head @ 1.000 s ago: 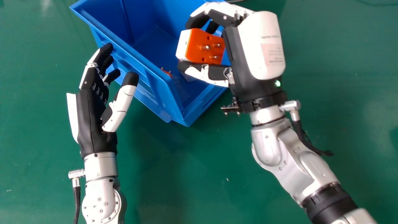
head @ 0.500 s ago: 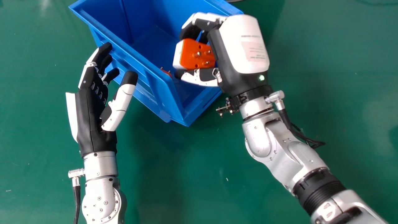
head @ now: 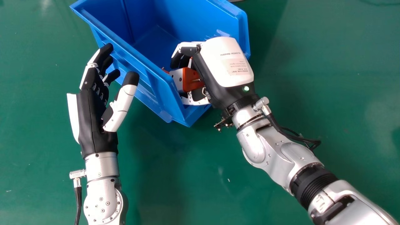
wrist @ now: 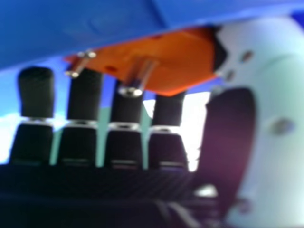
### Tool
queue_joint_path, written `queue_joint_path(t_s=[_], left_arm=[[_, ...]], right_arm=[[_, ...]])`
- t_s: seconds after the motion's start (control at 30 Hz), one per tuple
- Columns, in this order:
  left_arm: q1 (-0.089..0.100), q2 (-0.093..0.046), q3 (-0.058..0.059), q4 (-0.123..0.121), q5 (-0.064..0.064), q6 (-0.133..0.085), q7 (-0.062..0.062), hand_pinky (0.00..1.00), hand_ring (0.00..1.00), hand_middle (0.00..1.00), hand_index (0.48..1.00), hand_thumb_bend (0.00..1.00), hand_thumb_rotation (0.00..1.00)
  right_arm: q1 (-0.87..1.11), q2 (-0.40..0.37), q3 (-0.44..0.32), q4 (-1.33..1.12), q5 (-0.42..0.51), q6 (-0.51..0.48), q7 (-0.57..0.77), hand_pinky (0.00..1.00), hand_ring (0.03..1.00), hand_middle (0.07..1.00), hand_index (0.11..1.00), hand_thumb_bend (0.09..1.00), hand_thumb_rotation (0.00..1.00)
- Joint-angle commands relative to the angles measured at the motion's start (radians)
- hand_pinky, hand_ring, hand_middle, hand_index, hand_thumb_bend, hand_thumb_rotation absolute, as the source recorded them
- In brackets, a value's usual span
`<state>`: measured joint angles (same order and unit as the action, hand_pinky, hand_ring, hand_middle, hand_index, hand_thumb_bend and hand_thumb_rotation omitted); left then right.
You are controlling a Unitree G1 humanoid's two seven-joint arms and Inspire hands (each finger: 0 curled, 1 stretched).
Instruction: Pick all objects and put in blue box
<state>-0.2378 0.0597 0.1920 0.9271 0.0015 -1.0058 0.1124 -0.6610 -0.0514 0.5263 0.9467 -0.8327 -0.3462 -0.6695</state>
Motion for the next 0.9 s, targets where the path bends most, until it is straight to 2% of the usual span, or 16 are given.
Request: queue_joint_path(t_s=[0.0, 0.17, 0.23, 0.37, 0.43, 0.53, 0.63, 0.67, 0.73, 0.77, 0.83, 0.87], left_arm=[[-0.010, 0.003, -0.006, -0.011, 0.004, -0.020, -0.004, 0.81, 0.88, 0.89, 0.806, 0.81, 0.57], [-0.010, 0.002, -0.006, -0.010, 0.000, -0.026, -0.010, 0.81, 0.88, 0.89, 0.806, 0.81, 0.57], [-0.008, 0.002, -0.007, -0.014, 0.002, -0.022, -0.009, 0.81, 0.88, 0.89, 0.806, 0.81, 0.57], [-0.010, 0.000, -0.006, -0.013, -0.007, -0.020, -0.016, 0.81, 0.88, 0.88, 0.807, 0.81, 0.57], [-0.011, 0.001, -0.006, -0.013, -0.004, -0.021, -0.012, 0.81, 0.88, 0.89, 0.807, 0.81, 0.57], [-0.009, 0.003, -0.007, -0.015, 0.002, -0.022, -0.006, 0.81, 0.88, 0.89, 0.807, 0.81, 0.57], [-0.009, 0.002, -0.006, -0.017, -0.007, -0.020, -0.013, 0.81, 0.88, 0.89, 0.807, 0.81, 0.57], [-0.008, 0.001, -0.005, -0.018, -0.009, -0.020, -0.015, 0.82, 0.88, 0.89, 0.807, 0.81, 0.57], [-0.009, 0.002, -0.005, -0.017, -0.004, -0.021, -0.010, 0.81, 0.88, 0.89, 0.806, 0.81, 0.57], [-0.010, 0.002, -0.005, -0.017, -0.001, -0.022, -0.006, 0.81, 0.88, 0.89, 0.806, 0.81, 0.57], [-0.010, 0.003, -0.005, -0.018, -0.006, -0.019, -0.012, 0.81, 0.88, 0.88, 0.806, 0.81, 0.56], [-0.010, 0.004, -0.005, -0.019, -0.006, -0.019, -0.012, 0.81, 0.88, 0.88, 0.806, 0.81, 0.56]], right_arm=[[-0.043, 0.006, 0.004, -0.007, 0.010, -0.032, -0.034, 0.34, 0.444, 0.485, 0.503, 0.499, 0.00], [-0.052, 0.011, 0.011, -0.008, 0.005, -0.046, -0.063, 0.35, 0.445, 0.488, 0.498, 0.499, 0.00], [-0.055, 0.013, 0.012, -0.011, 0.007, -0.050, -0.068, 0.35, 0.445, 0.488, 0.498, 0.499, 0.00], [-0.066, 0.015, 0.021, -0.013, -0.004, -0.045, -0.086, 0.35, 0.448, 0.494, 0.487, 0.499, 0.00], [-0.070, 0.019, 0.021, -0.014, 0.001, -0.045, -0.091, 0.35, 0.449, 0.496, 0.483, 0.499, 0.00], [-0.064, 0.010, 0.030, -0.043, -0.006, -0.011, -0.057, 0.35, 0.448, 0.497, 0.481, 0.499, 0.00], [-0.048, -0.005, 0.037, -0.096, -0.011, 0.035, 0.004, 0.34, 0.450, 0.513, 0.484, 0.497, 0.00], [-0.041, -0.008, 0.037, -0.116, -0.010, 0.051, 0.024, 0.39, 0.503, 0.567, 0.532, 0.552, 0.00], [-0.025, -0.017, 0.038, -0.161, -0.012, 0.084, 0.058, 0.49, 0.611, 0.667, 0.622, 0.654, 0.00], [-0.017, -0.022, 0.040, -0.185, -0.014, 0.103, 0.078, 0.49, 0.611, 0.667, 0.622, 0.654, 0.00], [0.005, -0.036, 0.041, -0.256, -0.015, 0.153, 0.150, 0.56, 0.696, 0.746, 0.693, 0.726, 0.00], [0.017, -0.043, 0.041, -0.292, -0.015, 0.174, 0.185, 0.56, 0.696, 0.746, 0.693, 0.726, 0.00]])
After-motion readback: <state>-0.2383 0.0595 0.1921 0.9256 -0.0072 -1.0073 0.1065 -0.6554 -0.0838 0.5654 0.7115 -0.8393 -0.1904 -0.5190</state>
